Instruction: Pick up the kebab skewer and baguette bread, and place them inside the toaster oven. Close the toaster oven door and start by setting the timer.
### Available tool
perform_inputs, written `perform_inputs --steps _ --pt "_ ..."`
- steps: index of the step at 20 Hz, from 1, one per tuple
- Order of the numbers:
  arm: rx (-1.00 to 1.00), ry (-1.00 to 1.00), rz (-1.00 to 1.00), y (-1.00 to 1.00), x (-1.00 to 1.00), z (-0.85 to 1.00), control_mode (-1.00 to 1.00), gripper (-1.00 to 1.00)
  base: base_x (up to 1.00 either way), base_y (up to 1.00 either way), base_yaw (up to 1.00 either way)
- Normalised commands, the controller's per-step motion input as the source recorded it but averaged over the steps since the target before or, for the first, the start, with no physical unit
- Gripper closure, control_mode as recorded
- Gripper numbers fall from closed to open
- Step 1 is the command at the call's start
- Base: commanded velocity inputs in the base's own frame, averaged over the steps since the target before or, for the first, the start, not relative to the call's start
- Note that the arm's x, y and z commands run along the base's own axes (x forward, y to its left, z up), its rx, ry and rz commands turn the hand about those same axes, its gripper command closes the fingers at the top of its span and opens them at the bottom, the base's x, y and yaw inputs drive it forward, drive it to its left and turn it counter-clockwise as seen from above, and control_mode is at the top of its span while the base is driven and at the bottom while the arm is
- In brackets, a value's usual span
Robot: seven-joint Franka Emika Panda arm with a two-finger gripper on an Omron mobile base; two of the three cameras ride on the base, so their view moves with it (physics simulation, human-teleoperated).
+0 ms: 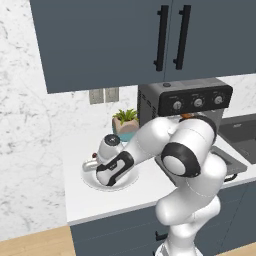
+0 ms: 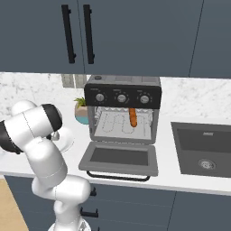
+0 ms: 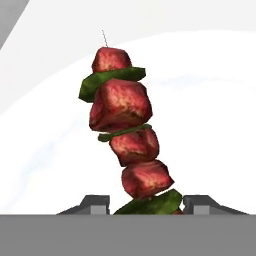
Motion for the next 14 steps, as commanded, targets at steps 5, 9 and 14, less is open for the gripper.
perform_inputs --steps 5,9,14 --pt "0.0 0.0 0.0 0.0 0.0 0.18 -1.0 1.0 0.0 0.0 0.0" --pt "0.0 0.0 0.0 0.0 0.0 0.65 -1.0 1.0 0.0 0.0 0.0" --pt "0.02 0.0 0.0 0.0 -0.03 0.89 -1.0 1.0 0.0 0.0 0.0"
